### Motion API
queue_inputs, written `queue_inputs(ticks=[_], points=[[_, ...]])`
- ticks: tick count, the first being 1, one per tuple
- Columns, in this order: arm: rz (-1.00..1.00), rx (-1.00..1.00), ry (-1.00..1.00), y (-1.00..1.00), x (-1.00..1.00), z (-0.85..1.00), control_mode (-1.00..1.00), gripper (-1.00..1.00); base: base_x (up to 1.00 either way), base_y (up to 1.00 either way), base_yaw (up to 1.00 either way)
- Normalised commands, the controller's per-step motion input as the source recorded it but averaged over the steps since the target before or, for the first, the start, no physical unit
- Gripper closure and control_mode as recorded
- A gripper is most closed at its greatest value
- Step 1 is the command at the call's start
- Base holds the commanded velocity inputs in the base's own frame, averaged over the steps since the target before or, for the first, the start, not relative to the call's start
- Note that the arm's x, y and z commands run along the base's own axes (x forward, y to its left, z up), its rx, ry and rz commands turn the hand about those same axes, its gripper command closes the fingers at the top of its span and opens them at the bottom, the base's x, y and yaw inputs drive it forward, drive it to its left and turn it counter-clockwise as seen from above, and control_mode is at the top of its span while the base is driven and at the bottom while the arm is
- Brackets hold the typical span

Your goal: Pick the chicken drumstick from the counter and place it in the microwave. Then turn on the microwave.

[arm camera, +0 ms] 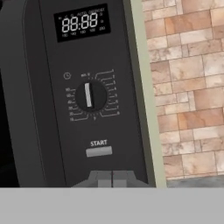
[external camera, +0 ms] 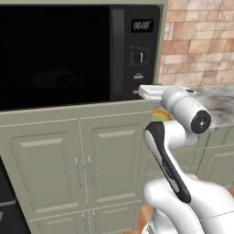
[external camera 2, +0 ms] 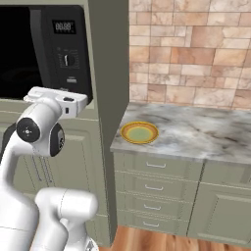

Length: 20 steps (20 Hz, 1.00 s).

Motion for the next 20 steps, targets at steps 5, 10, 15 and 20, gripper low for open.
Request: queue_inputs(ticks=[5, 10, 15, 20], points=[[0.03, 0.00, 0.00, 0.00, 0.16, -0.01, -1.00, 1.00, 0.00, 0.00, 0.00], [0.00, 0.00, 0.00, 0.03, 0.15, -0.02, -1.00, 1.00, 0.00, 0.00, 0.00], [0.00, 0.00, 0.00, 0.09, 0.19, -0.03, -1.00, 1.00, 0.00, 0.00, 0.00], [0.00, 0.00, 0.00, 0.02, 0.19, -0.02, -1.00, 1.00, 0.00, 0.00, 0.00]])
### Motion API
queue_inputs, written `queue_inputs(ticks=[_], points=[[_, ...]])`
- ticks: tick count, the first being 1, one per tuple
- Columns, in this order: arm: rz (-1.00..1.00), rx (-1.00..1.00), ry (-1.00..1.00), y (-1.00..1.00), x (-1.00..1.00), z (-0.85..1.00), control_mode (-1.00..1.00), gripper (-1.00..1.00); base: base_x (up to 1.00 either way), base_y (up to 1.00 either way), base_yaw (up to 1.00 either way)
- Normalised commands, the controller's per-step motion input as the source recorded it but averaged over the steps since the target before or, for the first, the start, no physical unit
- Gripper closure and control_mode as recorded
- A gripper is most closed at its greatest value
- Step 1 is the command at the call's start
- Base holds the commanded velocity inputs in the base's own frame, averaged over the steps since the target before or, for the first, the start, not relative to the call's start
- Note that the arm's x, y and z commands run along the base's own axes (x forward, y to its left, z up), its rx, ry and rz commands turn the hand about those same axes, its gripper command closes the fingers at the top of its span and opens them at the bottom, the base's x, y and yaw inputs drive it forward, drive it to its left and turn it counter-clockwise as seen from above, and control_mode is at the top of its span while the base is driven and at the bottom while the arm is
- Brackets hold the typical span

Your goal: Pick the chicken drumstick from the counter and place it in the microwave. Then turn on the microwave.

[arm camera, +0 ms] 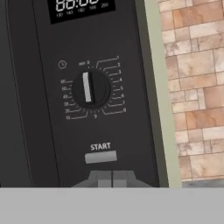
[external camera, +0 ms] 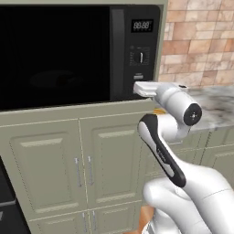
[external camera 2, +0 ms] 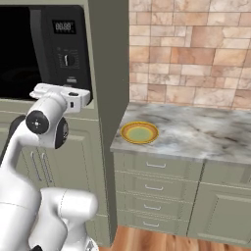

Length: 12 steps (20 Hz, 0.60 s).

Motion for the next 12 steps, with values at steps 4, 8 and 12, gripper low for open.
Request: queue_inputs(ticks=[4, 8, 12], points=[[0.00, 0.00, 0.00, 0.05, 0.22, -0.07, -1.00, 1.00, 0.00, 0.00, 0.00], [0.00, 0.00, 0.00, 0.06, 0.21, -0.08, -1.00, 1.00, 0.00, 0.00, 0.00], [0.00, 0.00, 0.00, 0.07, 0.19, -0.06, -1.00, 1.00, 0.00, 0.00, 0.00]])
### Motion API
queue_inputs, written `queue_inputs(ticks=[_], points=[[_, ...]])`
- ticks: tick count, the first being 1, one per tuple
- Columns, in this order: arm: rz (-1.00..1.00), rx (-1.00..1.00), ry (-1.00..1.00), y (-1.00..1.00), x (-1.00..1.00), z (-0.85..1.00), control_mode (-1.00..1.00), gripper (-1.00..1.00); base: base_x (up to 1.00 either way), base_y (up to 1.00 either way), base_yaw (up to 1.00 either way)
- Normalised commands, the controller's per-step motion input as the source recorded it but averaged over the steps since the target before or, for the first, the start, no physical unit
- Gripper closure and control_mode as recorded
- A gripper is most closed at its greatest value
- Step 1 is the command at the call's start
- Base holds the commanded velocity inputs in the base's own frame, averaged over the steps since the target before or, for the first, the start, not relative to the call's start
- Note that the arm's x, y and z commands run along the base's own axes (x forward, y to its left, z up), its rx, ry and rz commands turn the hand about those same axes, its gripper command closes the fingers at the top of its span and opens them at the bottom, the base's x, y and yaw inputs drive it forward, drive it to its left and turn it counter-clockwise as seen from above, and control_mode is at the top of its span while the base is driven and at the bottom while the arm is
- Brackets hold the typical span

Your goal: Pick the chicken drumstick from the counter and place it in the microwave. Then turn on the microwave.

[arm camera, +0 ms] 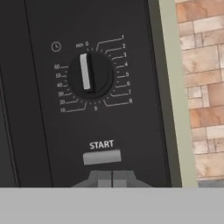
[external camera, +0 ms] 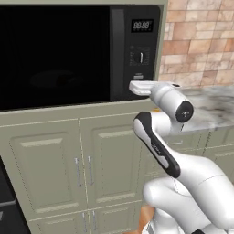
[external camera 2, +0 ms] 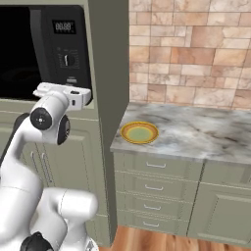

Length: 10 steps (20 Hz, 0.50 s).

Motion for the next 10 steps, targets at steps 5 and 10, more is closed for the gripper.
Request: queue_inputs(ticks=[5, 10], points=[[0.00, 0.00, 0.00, 0.06, 0.17, -0.01, -1.00, 1.00, 0.00, 0.00, 0.00], [0.00, 0.00, 0.00, 0.05, 0.19, 0.00, -1.00, 1.00, 0.00, 0.00, 0.00]])
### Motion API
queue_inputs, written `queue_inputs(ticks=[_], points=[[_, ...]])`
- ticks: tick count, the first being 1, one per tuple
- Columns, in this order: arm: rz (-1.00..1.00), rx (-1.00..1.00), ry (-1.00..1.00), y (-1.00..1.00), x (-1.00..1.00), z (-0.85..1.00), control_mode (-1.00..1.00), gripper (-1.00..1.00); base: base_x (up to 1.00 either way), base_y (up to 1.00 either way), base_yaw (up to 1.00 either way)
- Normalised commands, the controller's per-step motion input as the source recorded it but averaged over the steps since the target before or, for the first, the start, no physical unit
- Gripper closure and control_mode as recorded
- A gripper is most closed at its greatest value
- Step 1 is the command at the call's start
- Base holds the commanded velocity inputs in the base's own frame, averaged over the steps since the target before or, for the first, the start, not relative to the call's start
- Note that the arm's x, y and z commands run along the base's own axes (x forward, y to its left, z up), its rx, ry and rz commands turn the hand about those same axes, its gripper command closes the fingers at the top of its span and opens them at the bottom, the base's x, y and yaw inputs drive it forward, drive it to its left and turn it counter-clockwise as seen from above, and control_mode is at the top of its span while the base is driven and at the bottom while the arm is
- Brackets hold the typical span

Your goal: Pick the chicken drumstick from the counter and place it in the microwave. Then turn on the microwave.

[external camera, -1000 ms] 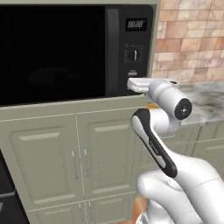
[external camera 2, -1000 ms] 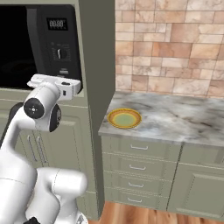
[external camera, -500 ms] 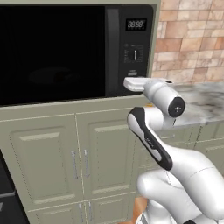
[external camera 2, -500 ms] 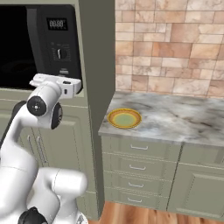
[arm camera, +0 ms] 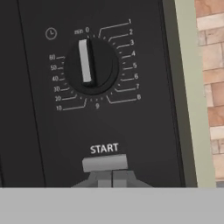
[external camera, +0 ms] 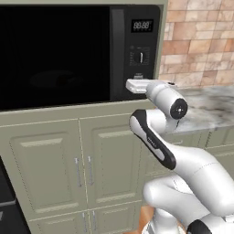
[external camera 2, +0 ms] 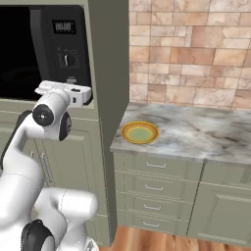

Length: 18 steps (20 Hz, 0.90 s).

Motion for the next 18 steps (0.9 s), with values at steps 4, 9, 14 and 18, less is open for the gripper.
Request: queue_inputs(ticks=[4, 9, 14, 18], points=[[0.00, 0.00, 0.00, 0.01, 0.20, -0.03, -1.00, 1.00, 0.00, 0.00, 0.00], [0.00, 0.00, 0.00, 0.02, 0.23, -0.05, -1.00, 1.00, 0.00, 0.00, 0.00], [0.00, 0.00, 0.00, 0.03, 0.24, -0.04, -1.00, 1.00, 0.00, 0.00, 0.00], [0.00, 0.00, 0.00, 0.04, 0.29, -0.06, -1.00, 1.00, 0.00, 0.00, 0.00]])
